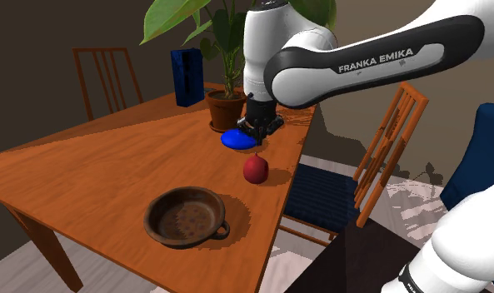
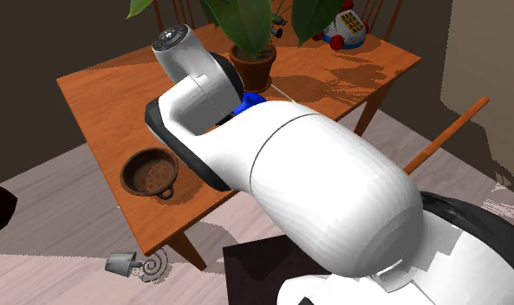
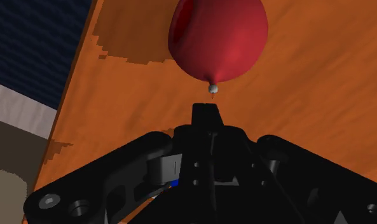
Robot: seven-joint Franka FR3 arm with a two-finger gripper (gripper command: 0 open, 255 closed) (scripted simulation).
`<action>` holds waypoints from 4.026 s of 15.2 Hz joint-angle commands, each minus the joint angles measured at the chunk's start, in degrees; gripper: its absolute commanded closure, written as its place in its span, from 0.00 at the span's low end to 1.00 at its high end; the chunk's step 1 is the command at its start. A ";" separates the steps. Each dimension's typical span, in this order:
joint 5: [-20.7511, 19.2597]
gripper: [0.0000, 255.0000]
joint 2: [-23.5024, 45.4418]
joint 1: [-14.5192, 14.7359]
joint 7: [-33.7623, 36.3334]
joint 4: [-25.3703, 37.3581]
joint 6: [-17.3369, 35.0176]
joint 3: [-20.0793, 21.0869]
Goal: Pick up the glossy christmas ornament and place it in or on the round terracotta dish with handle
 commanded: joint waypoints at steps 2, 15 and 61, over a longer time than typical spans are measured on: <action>-0.74 0.00 4.15 -0.68 4.04 3.46 -4.32 1.86; -2.74 0.00 11.54 -1.42 10.82 3.69 -5.01 3.60; -6.43 1.00 20.83 5.28 20.25 32.39 -29.50 10.85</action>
